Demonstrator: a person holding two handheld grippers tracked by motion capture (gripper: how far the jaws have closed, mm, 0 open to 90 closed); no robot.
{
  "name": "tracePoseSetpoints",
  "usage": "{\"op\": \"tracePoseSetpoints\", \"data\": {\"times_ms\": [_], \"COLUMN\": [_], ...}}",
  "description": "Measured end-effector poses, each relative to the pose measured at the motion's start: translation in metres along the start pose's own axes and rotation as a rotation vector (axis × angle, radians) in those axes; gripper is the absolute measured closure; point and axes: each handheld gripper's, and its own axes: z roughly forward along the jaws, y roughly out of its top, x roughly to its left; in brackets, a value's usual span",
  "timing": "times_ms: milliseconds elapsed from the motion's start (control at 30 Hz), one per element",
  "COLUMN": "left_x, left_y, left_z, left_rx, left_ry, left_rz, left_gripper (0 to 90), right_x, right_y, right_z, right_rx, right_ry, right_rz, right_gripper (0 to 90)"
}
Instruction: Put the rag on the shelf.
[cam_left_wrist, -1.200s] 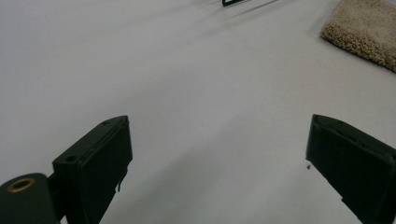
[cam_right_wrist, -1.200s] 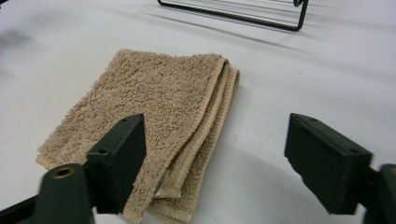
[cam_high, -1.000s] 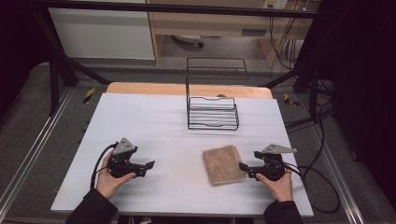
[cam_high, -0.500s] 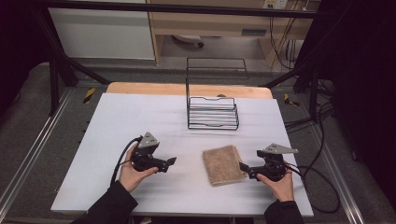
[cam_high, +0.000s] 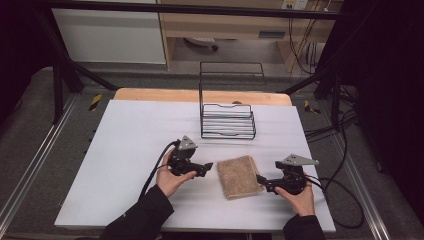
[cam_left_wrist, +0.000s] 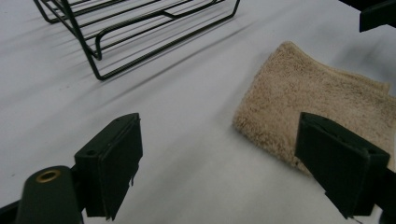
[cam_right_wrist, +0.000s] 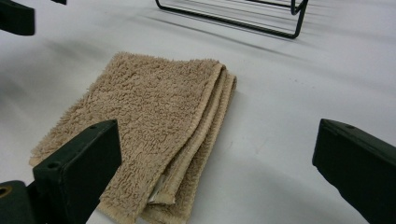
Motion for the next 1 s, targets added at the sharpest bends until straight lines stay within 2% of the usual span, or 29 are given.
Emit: {"op": "tracePoseSetpoints", "data": {"times_ms": [67,167,300,567,600,700,800,1000], "left_x": [-0.002,-0.005,-0.01,-0.019,-0.019,-0.02,-0.021,-0.023], "left_y": [0.002,0.005,0.007,0.006,0.005,0.003,0.002,0.001], "left_z": [0.007,0.018,0.03,0.053,0.055,0.06,0.064,0.067], "left_rx": [0.002,0.015,0.026,0.064,0.073,0.091,0.106,0.114], "left_ry": [-0.001,0.015,-0.003,-0.007,-0.006,-0.011,-0.01,-0.042], "left_rz": [-0.012,-0.008,-0.018,-0.033,-0.032,-0.048,-0.034,-0.071], "left_gripper": [15.9,19.6,26.1,40.4,44.8,48.9,54.0,65.0], "right_x": [0.0,0.0,0.0,0.0,0.0,0.0,0.0,-0.001], "right_y": [0.0,0.0,0.0,0.0,0.0,0.0,0.0,0.002], "right_z": [0.0,0.0,0.0,0.001,0.001,0.001,0.001,0.002], "right_rx": [0.001,0.0,0.001,0.004,0.004,0.004,0.002,0.006], "right_ry": [0.0,-0.001,0.0,0.003,0.003,0.002,0.003,0.002], "right_rz": [0.0,0.0,0.001,0.002,0.001,0.0,-0.001,-0.002], "right_gripper": [1.9,1.9,1.9,1.9,1.9,1.9,2.0,2.1]}}
